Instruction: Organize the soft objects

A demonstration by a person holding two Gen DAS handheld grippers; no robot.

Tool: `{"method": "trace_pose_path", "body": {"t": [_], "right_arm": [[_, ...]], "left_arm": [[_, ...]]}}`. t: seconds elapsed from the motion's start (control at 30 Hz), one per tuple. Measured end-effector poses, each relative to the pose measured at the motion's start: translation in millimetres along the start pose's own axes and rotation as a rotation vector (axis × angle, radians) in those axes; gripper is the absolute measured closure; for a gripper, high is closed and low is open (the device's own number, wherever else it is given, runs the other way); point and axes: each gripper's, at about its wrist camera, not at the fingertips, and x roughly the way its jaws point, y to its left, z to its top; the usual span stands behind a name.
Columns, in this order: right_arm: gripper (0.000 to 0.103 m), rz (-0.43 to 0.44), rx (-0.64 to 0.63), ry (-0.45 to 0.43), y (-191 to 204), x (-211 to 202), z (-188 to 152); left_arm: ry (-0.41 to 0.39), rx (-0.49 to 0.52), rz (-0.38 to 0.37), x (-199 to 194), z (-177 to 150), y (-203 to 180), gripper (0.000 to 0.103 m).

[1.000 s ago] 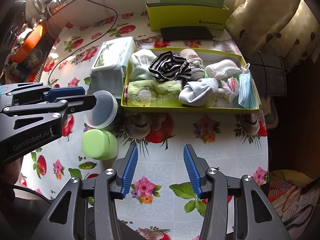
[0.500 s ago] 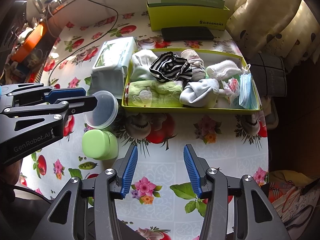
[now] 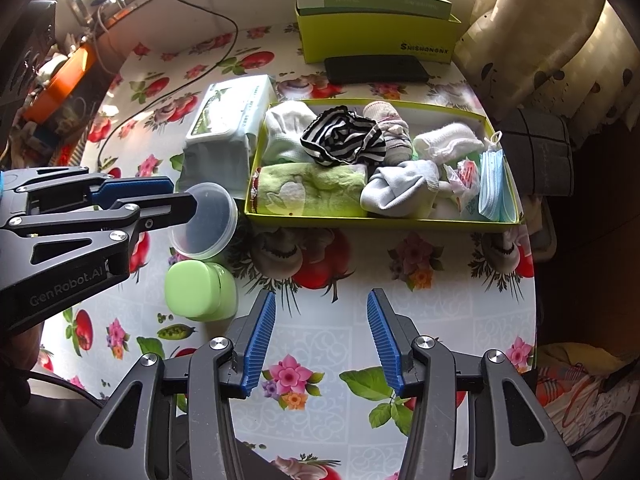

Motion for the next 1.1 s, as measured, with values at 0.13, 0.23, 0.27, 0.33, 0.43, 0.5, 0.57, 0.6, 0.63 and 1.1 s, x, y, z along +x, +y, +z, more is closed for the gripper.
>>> {"method": "trace_pose_path", "body": {"t": [0.13,0.23,0.27,0.33,0.43,0.5,0.57,0.6,0.63,1.1], "right_arm": [[0.056,0.000,-0.003,0.001,0.9,-0.3,1.7],[0.055,-0.001,-0.003,0.001,1.4,0.0,2.5],[0.055,-0.001,-0.003,0.001,1.4,0.0,2.1],[0.055,-0.001,-0.004,0.002,1.7,0.1,2.3],[0.055,-0.001,-0.003,0.002,2.2,0.0,2.8],[0.055,-0.002,-0.002,0.001,2.3,0.1,2.2],[0.055,-0.002,-0.001,0.000,2.5,0.1,2.3],[0.055,-0.002,-0.001,0.000,2.6,0.2,2.3],[0.055,-0.002,-0.001,0.000,2.6,0.2,2.4],[0.055,-0.001,-0.002,0.000,2.5,0.8,2.4]], "left_arm": [[0.004,-0.001,0.001,1.1,-0.5,0.6,0.078],[0.003,0.000,0.001,1.2,-0.6,0.8,0.078],[0.004,-0.001,0.001,1.5,-1.7,1.4,0.078],[0.003,-0.001,0.001,1.3,-0.6,0.8,0.078],[0.003,0.000,0.001,1.4,-0.6,0.9,0.078],[0.003,-0.001,0.001,1.5,-0.7,1.0,0.078],[0.003,0.000,0.001,1.8,-1.7,1.4,0.078],[0.004,0.000,0.002,1.6,-0.9,1.2,0.078],[0.004,0.001,0.002,1.6,-0.7,1.1,0.078],[0.004,0.005,0.002,2.0,-0.2,0.0,0.078]]}}
